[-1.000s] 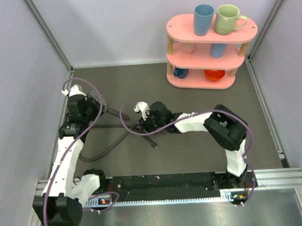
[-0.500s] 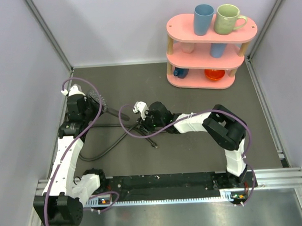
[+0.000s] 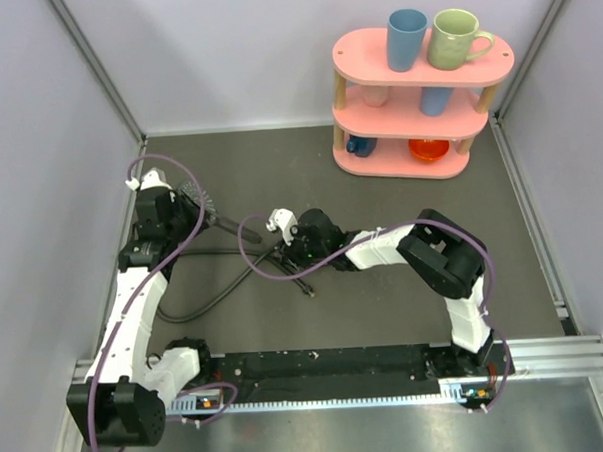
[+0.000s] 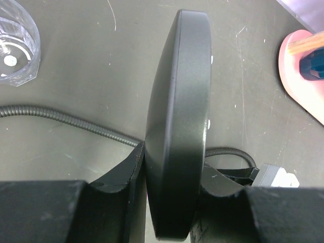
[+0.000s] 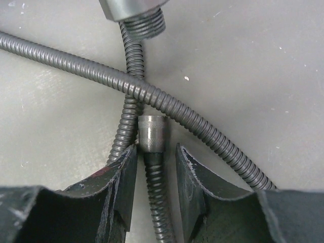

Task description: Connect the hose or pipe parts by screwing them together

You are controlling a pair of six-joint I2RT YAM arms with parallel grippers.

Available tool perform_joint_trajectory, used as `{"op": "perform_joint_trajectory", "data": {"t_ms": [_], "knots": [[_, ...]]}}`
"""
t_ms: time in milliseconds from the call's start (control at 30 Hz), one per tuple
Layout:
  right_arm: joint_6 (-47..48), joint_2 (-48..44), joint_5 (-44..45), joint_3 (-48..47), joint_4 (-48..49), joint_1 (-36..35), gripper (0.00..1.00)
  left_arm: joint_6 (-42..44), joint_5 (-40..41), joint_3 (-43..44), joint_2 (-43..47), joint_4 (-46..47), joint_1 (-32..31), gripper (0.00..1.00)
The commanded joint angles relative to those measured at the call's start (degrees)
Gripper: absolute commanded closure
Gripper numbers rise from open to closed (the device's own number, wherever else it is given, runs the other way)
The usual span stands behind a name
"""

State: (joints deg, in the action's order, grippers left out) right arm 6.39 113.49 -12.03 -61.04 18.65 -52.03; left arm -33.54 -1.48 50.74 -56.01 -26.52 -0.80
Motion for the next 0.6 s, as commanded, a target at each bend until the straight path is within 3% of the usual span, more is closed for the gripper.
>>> {"op": "perform_joint_trajectory", "data": {"t_ms": [0,200,300,400,567], "knots": [[-0.15,1.82,-0.71,0.57,3.40,-0.97,0.64,-1.09,-1.60,2.61,-0.42,6.13,0.36,1.00],[0.64,2.26,-1.32,1.18,6.73,-1.05,0.67,-1.35,-2.57,2.35,-0.95,6.31,0.36,1.00],[1.78,1.48,-2.12,1.79,8.75,-1.06,0.89,-1.18,-2.48,2.43,-1.03,6.22,0.36,1.00],[3.18,-1.33,-2.82,4.87,12.97,-1.49,1.00,-1.44,-3.27,2.96,-0.68,5.43,0.36,1.00],[3.45,-12.66,-2.03,11.27,19.74,-1.67,1.00,-3.64,-14.33,3.66,1.42,4.29,0.36,1.00]]}}
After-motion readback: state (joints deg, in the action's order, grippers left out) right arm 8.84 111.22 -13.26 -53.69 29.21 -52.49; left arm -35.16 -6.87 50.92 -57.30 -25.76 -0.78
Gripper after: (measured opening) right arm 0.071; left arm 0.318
